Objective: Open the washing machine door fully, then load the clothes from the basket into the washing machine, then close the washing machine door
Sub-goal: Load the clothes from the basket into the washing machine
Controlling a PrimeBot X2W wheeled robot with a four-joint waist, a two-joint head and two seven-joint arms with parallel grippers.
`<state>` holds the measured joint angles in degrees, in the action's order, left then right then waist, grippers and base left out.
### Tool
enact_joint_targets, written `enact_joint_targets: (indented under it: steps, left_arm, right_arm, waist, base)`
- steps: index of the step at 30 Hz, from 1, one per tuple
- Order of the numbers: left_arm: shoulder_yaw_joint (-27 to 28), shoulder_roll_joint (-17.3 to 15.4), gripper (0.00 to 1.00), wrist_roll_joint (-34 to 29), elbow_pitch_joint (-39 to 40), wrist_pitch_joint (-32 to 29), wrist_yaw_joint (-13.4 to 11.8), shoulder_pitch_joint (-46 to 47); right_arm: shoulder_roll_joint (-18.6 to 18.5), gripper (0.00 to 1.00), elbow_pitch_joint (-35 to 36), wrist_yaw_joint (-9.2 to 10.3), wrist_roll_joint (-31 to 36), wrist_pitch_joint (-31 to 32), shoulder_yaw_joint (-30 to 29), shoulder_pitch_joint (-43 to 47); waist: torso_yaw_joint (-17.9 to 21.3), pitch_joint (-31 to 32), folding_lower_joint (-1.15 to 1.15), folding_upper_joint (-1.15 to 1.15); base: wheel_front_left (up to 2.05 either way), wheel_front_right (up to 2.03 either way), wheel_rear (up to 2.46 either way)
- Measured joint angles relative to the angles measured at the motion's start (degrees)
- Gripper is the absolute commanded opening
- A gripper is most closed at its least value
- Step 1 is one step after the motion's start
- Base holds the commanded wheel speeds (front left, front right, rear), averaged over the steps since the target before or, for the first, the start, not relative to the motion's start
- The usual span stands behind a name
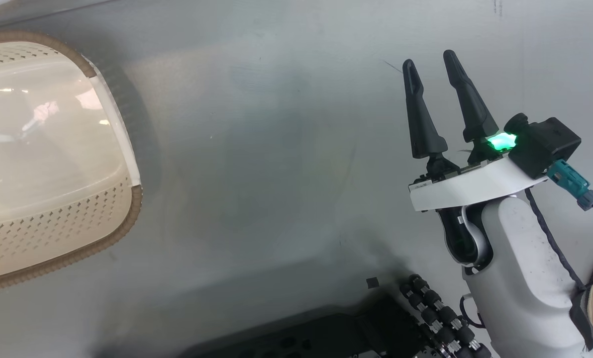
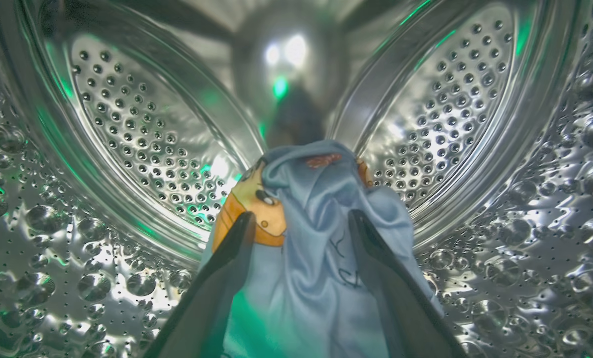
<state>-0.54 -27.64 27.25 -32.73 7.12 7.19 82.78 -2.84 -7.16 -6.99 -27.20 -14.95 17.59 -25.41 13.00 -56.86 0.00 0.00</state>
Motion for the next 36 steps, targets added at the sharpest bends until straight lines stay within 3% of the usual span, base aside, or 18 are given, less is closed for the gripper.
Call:
enact_joint_targets:
  steps: [21,36]
  left_arm:
    - [-2.22,3.55,1.0,0.98,-5.78,6.48,0.0,-8.26]
    - [-2.78,7.55,1.0,2.68,-7.26,7.61,0.01,-17.84]
  right_arm:
    - [0.0,1.0,-1.71,0.0,1.74,0.0,-3.49,-0.01]
    - [-0.01,1.0,-3.35,0.0,4.05,0.0,-5.88,0.99]
  waist:
    - [-1.84,5.97,0.0,0.0]
    - [-4.68,12.98,0.0,0.0]
  base:
    - [0.0,0.0,0.0]
    - [0.0,0.0,0.0]
